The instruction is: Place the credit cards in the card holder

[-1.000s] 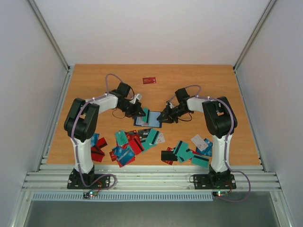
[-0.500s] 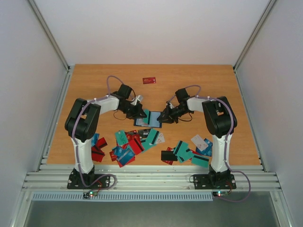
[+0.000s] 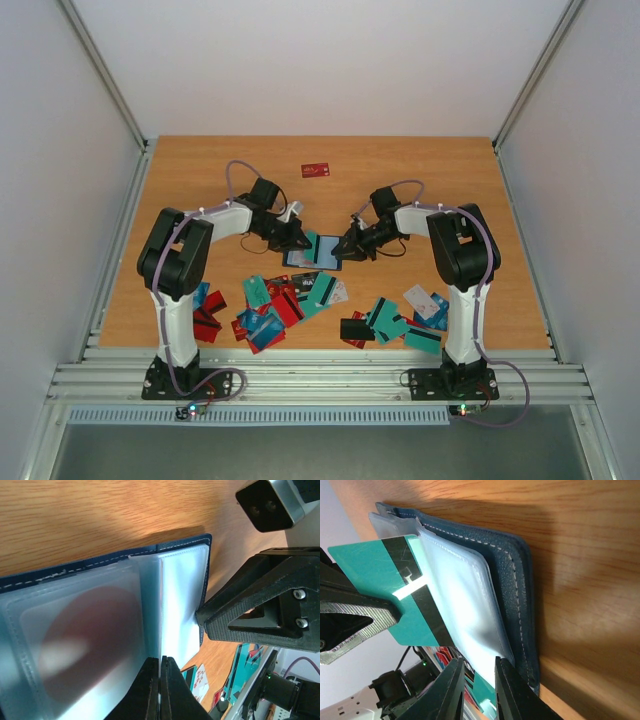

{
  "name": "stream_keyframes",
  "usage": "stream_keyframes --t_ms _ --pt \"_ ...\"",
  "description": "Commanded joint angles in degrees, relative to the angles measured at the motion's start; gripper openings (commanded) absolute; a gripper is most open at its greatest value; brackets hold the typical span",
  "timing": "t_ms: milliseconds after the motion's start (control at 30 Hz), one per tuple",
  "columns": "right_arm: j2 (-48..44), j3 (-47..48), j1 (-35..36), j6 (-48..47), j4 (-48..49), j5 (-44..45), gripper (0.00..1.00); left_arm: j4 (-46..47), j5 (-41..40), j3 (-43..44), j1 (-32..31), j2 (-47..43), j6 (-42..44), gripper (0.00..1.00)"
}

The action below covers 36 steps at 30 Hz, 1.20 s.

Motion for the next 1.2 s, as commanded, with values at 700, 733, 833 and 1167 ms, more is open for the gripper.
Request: stream_keyframes --t_ms 700,733,833,1167 --pt "-3.62 1.37 -1.76 -1.44 -5.65 2.94 0.26 4.29 2.72 -0.74 -0.62 3.21 -1.73 0.0" --pt "-4.22 1.37 -1.94 -1.7 -6.15 3.06 0.26 4.24 2.91 -0.63 -0.63 3.4 -1.71 0.0" --pt "-5.81 1.67 -2.32 -2.78 -7.81 3.54 0.27 3.6 2.79 -0.12 -0.69 3.77 -1.37 0.0" --pt "-4.37 2.7 -2.33 -3.9 -8.44 5.49 0.25 0.52 2.59 2.17 -1.07 4.88 1.02 0.0"
